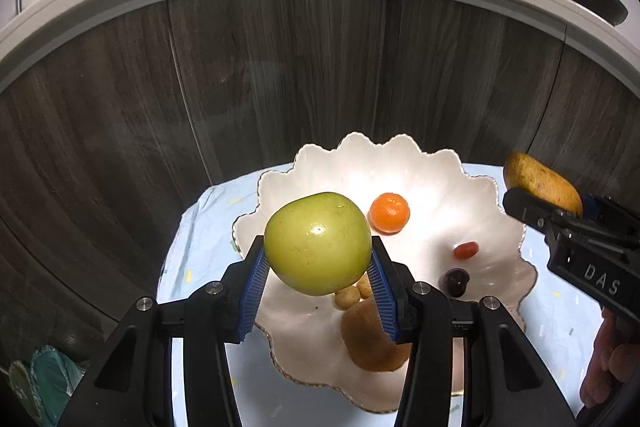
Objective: Organize fruits
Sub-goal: 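Carry the green apple and mango over the white bowl with both tools, then open both tools to drop the apple and mango into the bowl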
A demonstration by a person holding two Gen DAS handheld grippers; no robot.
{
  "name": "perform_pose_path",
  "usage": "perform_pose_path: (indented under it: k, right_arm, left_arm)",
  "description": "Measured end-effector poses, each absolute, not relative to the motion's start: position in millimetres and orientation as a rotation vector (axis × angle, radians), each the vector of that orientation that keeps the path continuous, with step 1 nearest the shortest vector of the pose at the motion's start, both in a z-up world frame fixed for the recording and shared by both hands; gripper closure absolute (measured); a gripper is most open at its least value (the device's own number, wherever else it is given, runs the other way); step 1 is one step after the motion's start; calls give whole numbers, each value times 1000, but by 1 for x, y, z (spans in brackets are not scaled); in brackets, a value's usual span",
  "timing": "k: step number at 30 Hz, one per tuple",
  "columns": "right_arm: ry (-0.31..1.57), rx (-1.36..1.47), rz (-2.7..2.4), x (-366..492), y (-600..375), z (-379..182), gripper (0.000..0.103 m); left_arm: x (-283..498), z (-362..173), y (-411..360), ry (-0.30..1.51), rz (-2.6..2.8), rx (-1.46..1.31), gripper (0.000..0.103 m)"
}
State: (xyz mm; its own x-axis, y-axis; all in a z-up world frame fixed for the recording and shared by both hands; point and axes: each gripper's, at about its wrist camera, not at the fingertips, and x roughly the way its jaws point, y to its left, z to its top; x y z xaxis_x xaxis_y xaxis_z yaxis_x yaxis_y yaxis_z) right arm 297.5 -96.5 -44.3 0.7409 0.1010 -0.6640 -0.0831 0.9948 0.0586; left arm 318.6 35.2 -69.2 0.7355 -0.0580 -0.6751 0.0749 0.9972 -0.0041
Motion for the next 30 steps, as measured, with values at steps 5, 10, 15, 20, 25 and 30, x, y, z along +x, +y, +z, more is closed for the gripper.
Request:
perform_pose_path:
  k: [5,10,15,20,25,30]
  right_arm:
    - [745,14,85,313,-97,-53,48]
    - [770,12,80,326,-95,-63,48]
    - [800,21,70,336,-97,-74,48]
    - [815,15,67,341,-98,-82,48]
    - [823,20,71,343,-98,-84,47]
    - [839,15,78,346,-98,-88,47]
  left_arm:
    - [334,-79,38,774,-73,22,55]
    - [345,-86,39,795,-80,25,55]
    - [354,-94,41,826,-80,14,55]
    - [355,-100,39,836,-79,27,55]
    - [356,-106,39,874,-93,12,55]
    - [354,-106,38,859,-72,34,33]
